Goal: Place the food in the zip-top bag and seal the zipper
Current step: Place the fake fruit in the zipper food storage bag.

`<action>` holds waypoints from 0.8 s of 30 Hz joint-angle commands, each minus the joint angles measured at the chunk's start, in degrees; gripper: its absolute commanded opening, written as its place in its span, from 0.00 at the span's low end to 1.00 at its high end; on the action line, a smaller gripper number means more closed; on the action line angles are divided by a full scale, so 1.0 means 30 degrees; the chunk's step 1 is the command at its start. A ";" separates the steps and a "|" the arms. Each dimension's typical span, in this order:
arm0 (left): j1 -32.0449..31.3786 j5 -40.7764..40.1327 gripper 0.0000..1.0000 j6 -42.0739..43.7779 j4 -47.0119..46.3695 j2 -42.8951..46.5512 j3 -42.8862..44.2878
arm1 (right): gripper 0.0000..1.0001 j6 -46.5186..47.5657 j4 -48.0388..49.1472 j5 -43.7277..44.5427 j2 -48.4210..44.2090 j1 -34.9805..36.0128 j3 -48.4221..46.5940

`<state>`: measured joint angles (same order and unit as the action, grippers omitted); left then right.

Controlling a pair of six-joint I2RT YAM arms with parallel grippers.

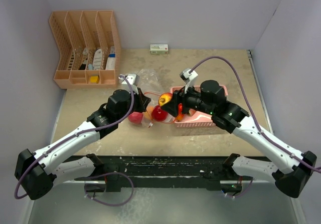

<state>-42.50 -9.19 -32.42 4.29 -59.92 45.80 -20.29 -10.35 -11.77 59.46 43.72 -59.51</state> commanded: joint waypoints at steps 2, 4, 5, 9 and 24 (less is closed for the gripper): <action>0.0048 0.0133 0.00 -0.0179 -0.1159 0.0153 0.0948 | 0.29 0.0567 0.0974 -0.0465 0.1278 0.0451 0.0069; 0.0052 0.0210 0.00 -0.0178 -0.1150 0.0287 0.1005 | 0.29 0.0526 0.0957 -0.0254 0.1845 0.0471 0.0074; 0.0047 0.0242 0.00 -0.0152 -0.1158 0.0349 0.1034 | 0.29 0.0484 0.0985 -0.0327 0.2158 0.0482 0.0021; 0.0031 0.0395 0.00 -0.0120 -0.1016 0.0582 0.1246 | 0.29 0.0150 0.1044 0.0653 0.3716 0.0600 -0.0460; 0.0055 0.2810 0.00 -0.1277 -0.2349 0.0765 0.0541 | 0.68 -0.1134 0.0953 0.7166 0.6927 0.0631 -0.4167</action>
<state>-42.50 -3.46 -34.11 2.94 -57.39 46.50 -22.50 -10.46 7.07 81.12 45.47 -69.10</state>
